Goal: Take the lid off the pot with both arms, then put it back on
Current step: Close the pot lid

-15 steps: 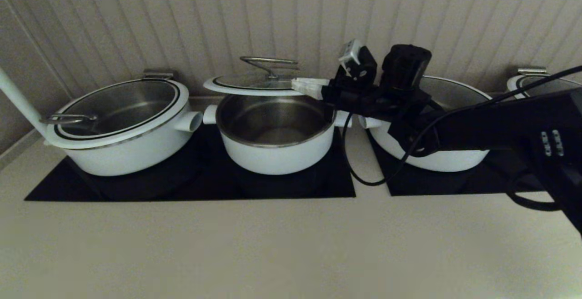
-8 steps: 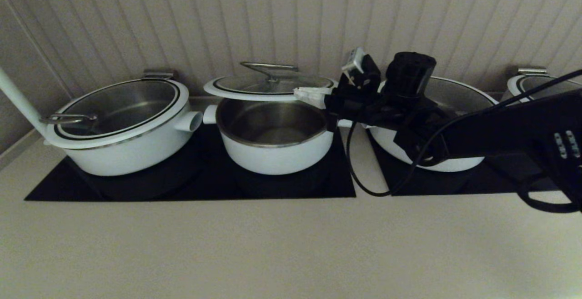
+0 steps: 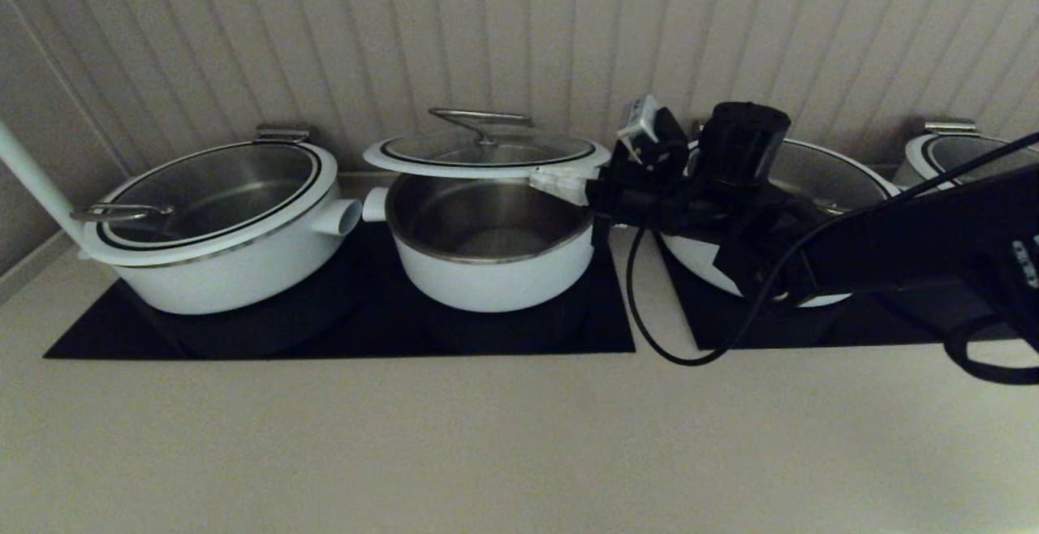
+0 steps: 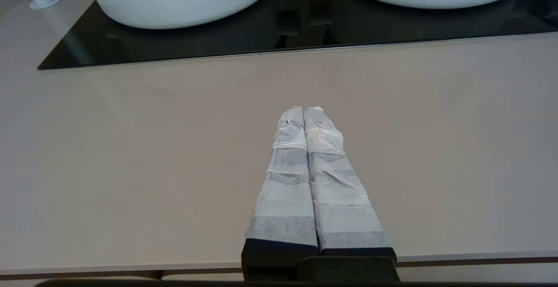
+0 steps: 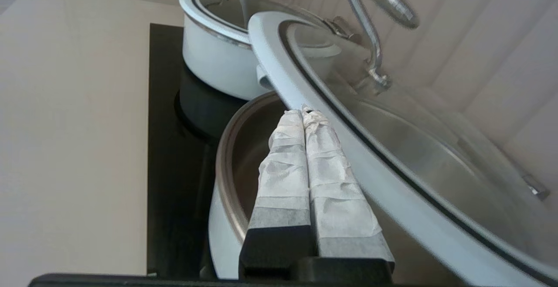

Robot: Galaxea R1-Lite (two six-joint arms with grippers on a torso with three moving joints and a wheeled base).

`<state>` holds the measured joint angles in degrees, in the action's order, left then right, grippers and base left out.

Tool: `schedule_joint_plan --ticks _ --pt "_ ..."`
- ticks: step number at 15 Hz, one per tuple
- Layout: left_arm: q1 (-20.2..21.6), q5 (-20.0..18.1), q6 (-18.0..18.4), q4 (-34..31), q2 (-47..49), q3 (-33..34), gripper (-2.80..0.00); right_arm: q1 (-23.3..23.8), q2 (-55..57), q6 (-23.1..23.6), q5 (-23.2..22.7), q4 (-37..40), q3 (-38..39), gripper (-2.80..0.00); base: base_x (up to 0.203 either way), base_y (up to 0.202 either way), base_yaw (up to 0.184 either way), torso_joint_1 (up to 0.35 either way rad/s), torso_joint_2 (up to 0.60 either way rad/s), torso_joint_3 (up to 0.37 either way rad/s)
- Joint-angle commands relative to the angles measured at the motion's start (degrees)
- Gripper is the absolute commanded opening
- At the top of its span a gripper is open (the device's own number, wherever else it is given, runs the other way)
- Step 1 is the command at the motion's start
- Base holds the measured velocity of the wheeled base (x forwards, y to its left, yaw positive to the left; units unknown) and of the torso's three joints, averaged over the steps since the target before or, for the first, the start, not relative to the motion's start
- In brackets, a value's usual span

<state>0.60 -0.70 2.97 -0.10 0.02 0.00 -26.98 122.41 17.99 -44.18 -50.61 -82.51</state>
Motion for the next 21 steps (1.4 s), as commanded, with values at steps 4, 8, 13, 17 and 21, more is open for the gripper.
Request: schedule_joint_plan --ticks 4,8,13,17,21 --pt "0.0 0.0 0.0 0.0 0.0 0.0 -2.8 0.0 -1.3 -0.2 -0.3 -1.0 1.7 -2.8 0.0 0.0 0.0 0.0 0.0 0.0" --pt "0.0 0.0 0.0 0.0 0.0 0.0 -2.8 0.0 -3.7 -3.8 -0.5 -0.4 1.6 -2.8 0.0 0.0 0.0 0.0 0.0 0.0" --pt "0.0 0.0 0.0 0.0 0.0 0.0 -2.8 0.8 -3.2 -6.7 -0.1 -0.3 -2.1 -2.8 0.0 0.0 0.0 0.0 0.0 0.0" --pt "0.0 0.0 0.0 0.0 0.0 0.0 -2.8 3.7 1.0 -6.6 0.3 0.0 -5.9 -2.8 0.0 0.0 0.0 0.0 0.0 0.0" --pt "0.0 0.0 0.0 0.0 0.0 0.0 -2.8 5.1 5.5 -5.6 0.6 -0.1 -11.8 -2.8 0.0 0.0 0.0 0.0 0.0 0.0"
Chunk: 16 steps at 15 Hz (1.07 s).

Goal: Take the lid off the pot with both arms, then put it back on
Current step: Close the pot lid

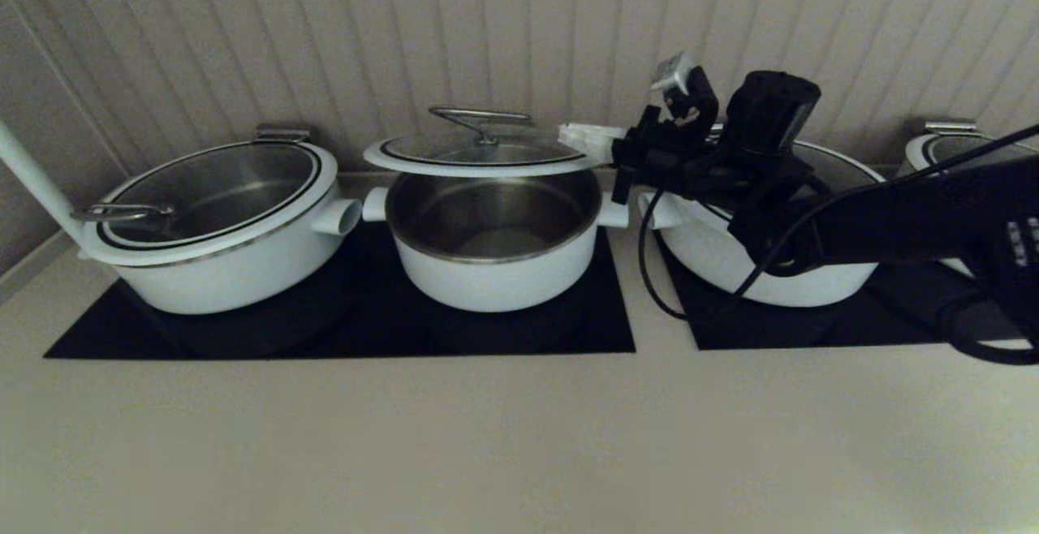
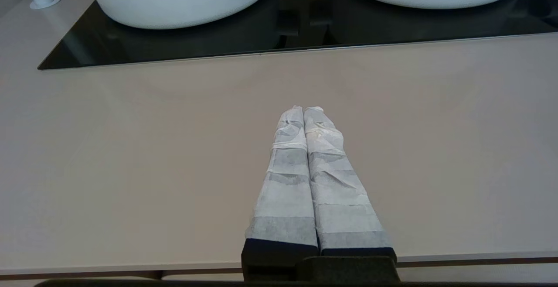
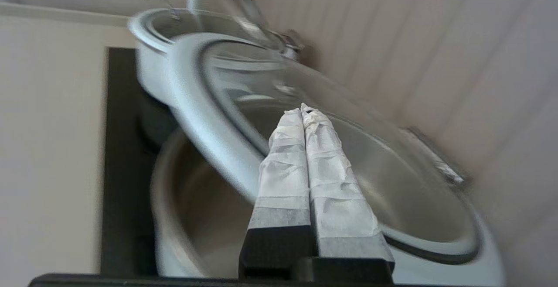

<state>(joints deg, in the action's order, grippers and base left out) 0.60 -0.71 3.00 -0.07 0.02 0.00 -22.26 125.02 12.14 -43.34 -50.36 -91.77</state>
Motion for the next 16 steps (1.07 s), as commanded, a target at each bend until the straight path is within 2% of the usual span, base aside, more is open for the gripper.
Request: schedule_joint_plan --ticks 1,4,7,16 --pt "0.0 0.0 0.0 0.0 0.0 0.0 -2.8 0.4 3.7 0.3 -0.2 -0.3 -4.0 -2.8 0.0 0.0 0.0 0.0 0.0 0.0" --pt "0.0 0.0 0.0 0.0 0.0 0.0 -2.8 0.0 4.4 0.8 -0.2 -0.4 -4.3 -2.8 0.0 0.0 0.0 0.0 0.0 0.0" --pt "0.0 0.0 0.0 0.0 0.0 0.0 -2.8 -0.1 5.1 4.1 -0.3 -0.5 -3.0 -2.8 0.0 0.0 0.0 0.0 0.0 0.0" --pt "0.0 0.0 0.0 0.0 0.0 0.0 -2.8 -0.4 5.1 4.4 -0.3 -2.4 0.6 -2.8 0.0 0.0 0.0 0.0 0.0 0.0"
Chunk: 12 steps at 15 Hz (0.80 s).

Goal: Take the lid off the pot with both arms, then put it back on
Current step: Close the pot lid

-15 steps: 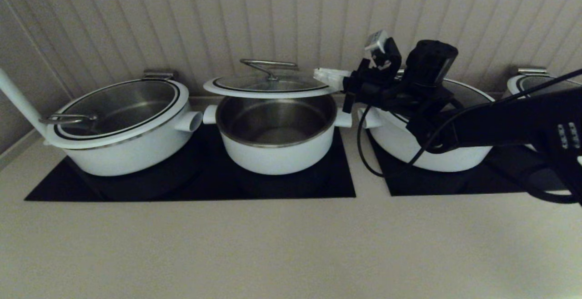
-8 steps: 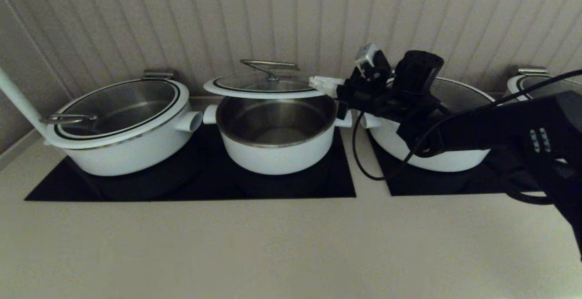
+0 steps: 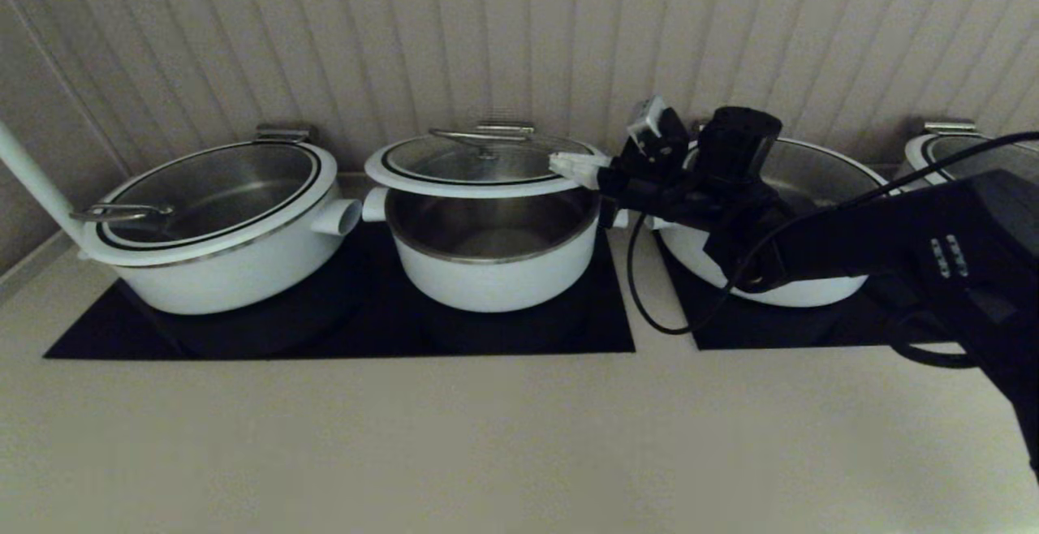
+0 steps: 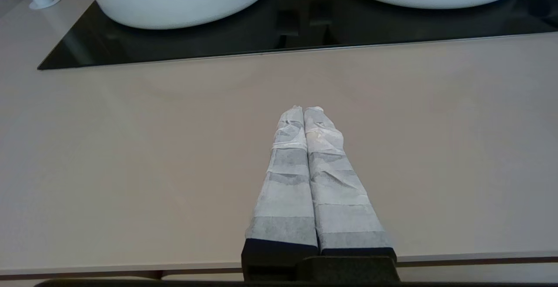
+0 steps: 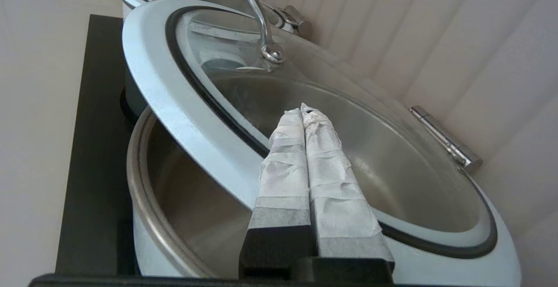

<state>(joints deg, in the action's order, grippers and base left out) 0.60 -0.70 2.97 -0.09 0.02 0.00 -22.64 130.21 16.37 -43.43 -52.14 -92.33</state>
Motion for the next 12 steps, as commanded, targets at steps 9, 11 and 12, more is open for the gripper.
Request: schedule_joint_plan --ticks 9,11,12 --pt "0.0 0.0 0.0 0.0 0.0 0.0 -2.8 -0.2 -2.1 0.2 -0.3 -4.1 8.4 -2.8 0.0 0.0 0.0 0.0 0.0 0.0" --pt "0.0 0.0 0.0 0.0 0.0 0.0 -2.8 -0.3 -2.4 0.2 -0.3 -5.0 9.8 -2.8 0.0 0.0 0.0 0.0 0.0 0.0" --pt "0.0 0.0 0.0 0.0 0.0 0.0 -2.8 -0.3 -2.7 0.2 -0.3 -5.2 10.5 -2.8 0.0 0.0 0.0 0.0 0.0 0.0"
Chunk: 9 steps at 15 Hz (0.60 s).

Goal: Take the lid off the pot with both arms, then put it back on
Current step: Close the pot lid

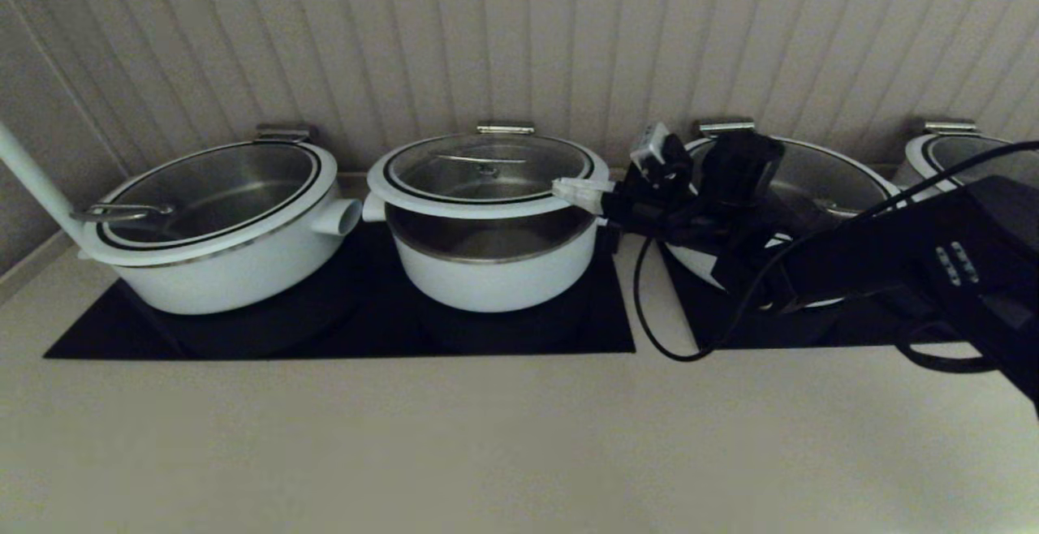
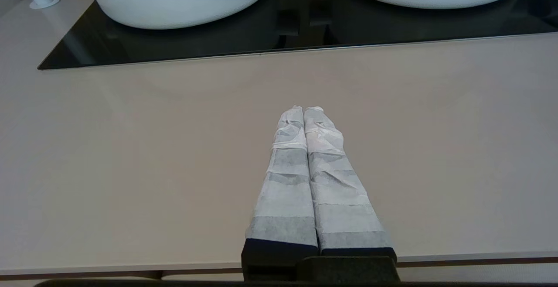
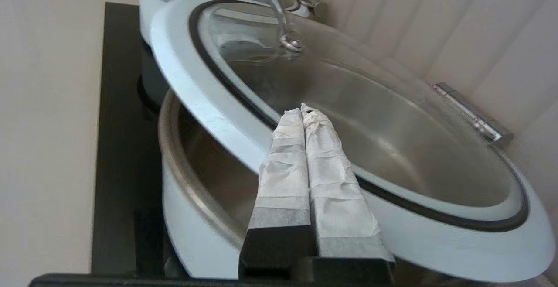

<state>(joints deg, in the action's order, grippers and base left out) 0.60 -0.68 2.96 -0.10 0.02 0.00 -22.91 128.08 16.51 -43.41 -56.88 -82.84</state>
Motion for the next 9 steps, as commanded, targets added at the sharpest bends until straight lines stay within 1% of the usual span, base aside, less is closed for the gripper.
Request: schedule_joint_plan --ticks 1,9 --pt "0.0 0.0 0.0 0.0 0.0 0.0 -2.8 0.0 -0.7 0.1 -0.3 -0.5 1.5 -2.8 0.0 0.0 0.0 0.0 0.0 0.0" --pt "0.0 0.0 0.0 0.0 0.0 0.0 -2.8 0.0 -1.6 0.1 -0.3 -3.8 7.3 -2.8 0.0 0.0 0.0 0.0 0.0 0.0"
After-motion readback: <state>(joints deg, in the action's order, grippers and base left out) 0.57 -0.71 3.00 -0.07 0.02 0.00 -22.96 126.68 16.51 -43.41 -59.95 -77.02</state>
